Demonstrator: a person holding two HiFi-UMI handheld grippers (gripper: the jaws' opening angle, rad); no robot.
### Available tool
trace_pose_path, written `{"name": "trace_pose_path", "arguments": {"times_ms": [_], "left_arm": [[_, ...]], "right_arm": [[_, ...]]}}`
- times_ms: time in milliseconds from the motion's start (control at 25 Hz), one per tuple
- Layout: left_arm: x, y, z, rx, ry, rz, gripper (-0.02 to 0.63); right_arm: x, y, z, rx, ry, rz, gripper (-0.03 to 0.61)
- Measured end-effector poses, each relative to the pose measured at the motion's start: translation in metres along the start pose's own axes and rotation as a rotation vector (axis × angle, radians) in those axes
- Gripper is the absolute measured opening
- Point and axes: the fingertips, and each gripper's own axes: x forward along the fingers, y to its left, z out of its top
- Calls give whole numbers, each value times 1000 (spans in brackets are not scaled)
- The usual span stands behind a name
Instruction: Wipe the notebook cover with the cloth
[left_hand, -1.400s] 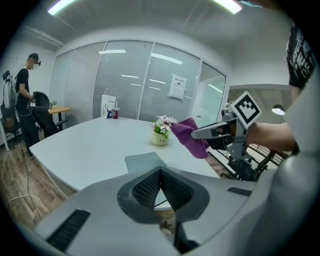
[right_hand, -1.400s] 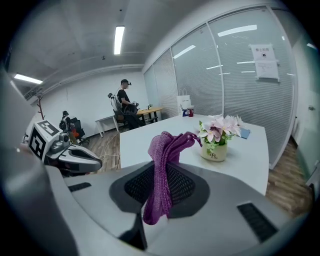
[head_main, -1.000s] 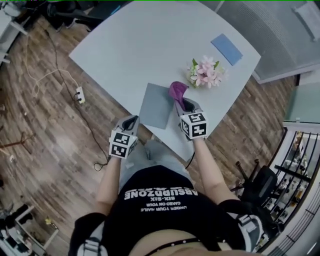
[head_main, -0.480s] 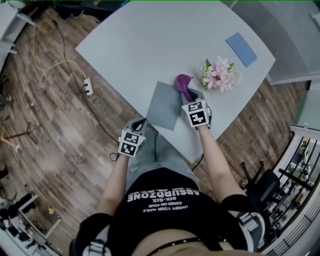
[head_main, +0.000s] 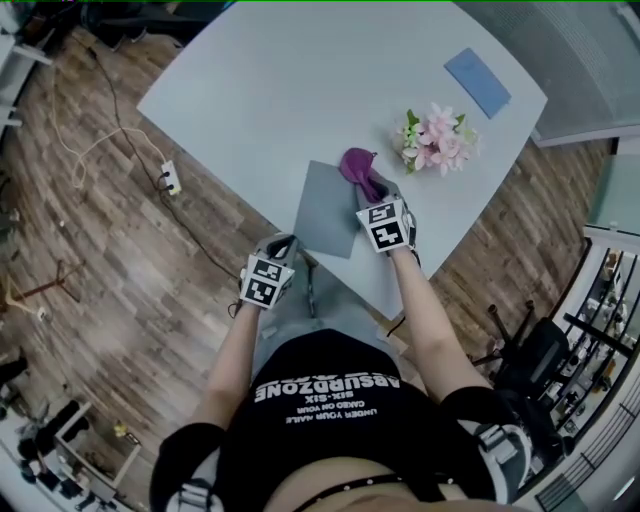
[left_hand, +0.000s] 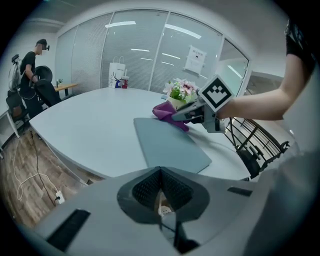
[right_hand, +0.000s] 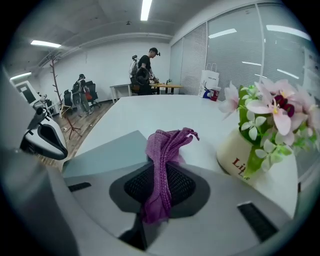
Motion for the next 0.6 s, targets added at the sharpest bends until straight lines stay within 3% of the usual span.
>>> {"name": "trace_pose_path", "arguments": {"times_ms": [280, 600], "left_arm": [[12, -1, -8, 60, 56, -41, 14], [13, 1, -9, 66, 52, -80, 14]], "right_arm": [[-11, 13, -11, 13, 22, -13, 75], [-27, 40, -32, 52, 54, -18, 75]]}}
